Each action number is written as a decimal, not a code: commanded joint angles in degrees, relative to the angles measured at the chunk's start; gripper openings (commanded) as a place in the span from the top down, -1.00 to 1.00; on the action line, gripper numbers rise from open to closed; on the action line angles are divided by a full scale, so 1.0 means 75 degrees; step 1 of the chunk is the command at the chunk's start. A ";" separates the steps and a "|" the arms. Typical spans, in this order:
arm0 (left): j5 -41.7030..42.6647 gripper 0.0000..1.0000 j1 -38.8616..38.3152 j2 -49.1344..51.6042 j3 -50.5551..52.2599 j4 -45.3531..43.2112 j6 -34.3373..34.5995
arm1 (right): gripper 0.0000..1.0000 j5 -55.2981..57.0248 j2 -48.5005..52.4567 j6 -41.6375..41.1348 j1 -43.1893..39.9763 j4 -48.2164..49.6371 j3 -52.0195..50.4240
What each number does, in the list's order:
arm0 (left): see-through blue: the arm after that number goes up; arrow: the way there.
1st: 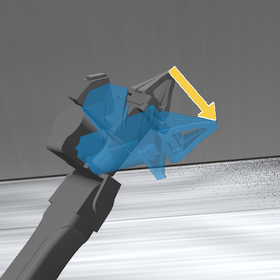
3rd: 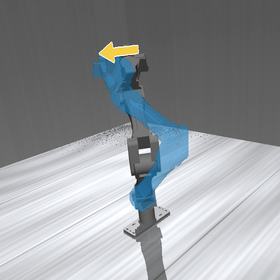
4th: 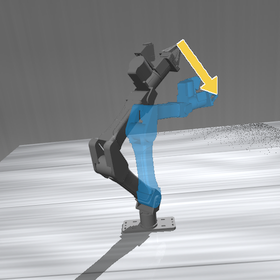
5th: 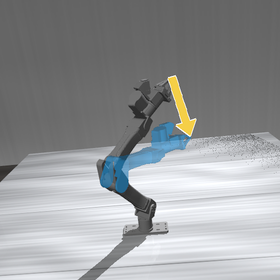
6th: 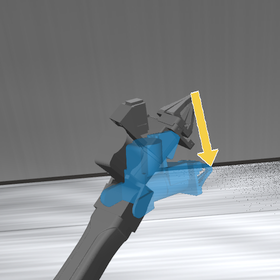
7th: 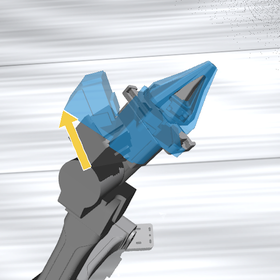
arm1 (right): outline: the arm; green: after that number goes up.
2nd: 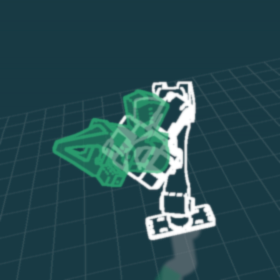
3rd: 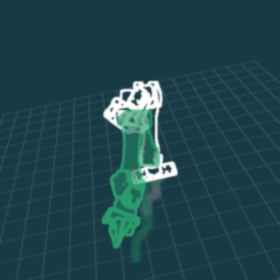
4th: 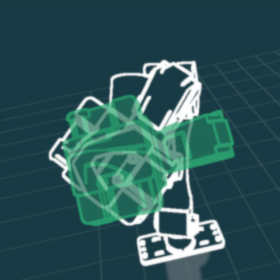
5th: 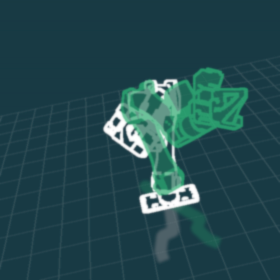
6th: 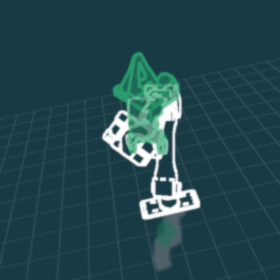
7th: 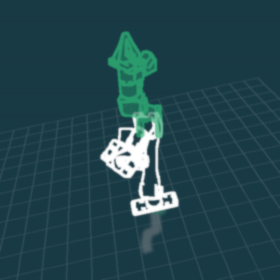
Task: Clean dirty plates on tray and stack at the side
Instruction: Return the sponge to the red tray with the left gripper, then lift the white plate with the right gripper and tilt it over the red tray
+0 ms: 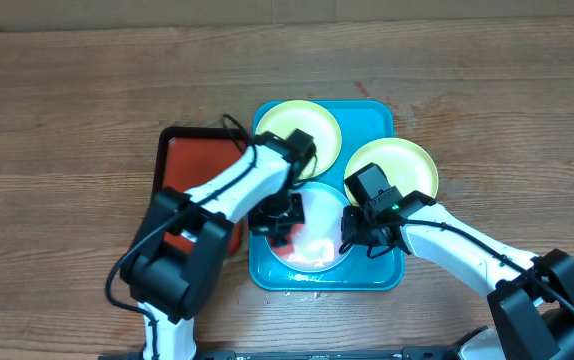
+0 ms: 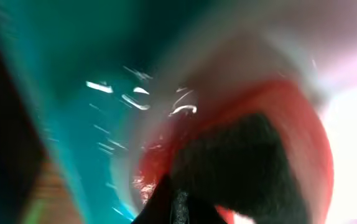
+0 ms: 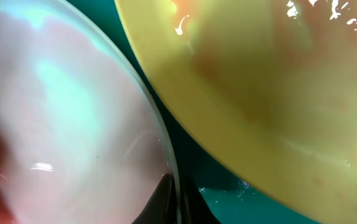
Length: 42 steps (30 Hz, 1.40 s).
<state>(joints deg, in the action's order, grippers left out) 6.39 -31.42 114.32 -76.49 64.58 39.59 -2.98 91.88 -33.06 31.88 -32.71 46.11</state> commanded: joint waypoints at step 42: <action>-0.0606 -0.77 0.3605 -0.3488 -0.0111 0.0417 -0.2110 | 0.92 0.0627 0.0052 0.1215 0.0079 -0.2792 0.2672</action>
<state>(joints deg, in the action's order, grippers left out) 1.58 -4.40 93.12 -70.04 64.77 24.62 -0.49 92.40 -29.28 31.88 -50.57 56.93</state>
